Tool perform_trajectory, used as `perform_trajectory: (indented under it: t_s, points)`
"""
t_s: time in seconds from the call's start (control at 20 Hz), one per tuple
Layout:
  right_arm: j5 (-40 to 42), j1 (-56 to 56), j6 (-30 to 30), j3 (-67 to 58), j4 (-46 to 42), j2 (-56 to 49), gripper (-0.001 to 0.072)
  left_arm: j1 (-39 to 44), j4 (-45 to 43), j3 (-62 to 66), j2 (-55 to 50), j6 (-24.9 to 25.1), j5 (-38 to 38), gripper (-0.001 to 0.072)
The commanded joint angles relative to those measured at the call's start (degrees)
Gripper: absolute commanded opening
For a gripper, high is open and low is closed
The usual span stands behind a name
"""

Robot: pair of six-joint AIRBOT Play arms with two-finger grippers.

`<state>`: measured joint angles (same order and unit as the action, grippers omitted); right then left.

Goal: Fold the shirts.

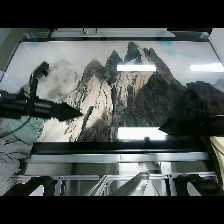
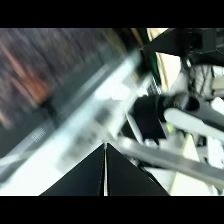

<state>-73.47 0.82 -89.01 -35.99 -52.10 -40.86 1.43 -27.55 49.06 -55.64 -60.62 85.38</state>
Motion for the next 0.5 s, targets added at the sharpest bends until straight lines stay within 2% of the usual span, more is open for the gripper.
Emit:
perform_trajectory:
  t_s: [0.0, 0.45]
  points:
    - [2.8, 7.8, -0.8, 5.1, 1.0, 3.6, 0.0022, 3.7, 0.1, -10.1, 9.0, -2.6, -2.4, 0.0017]
    - [2.7, 7.8, -1.0, 5.1, 1.0, 3.5, 0.0022, 4.4, 0.3, -11.0, 15.6, -2.9, -3.1, 0.0017]
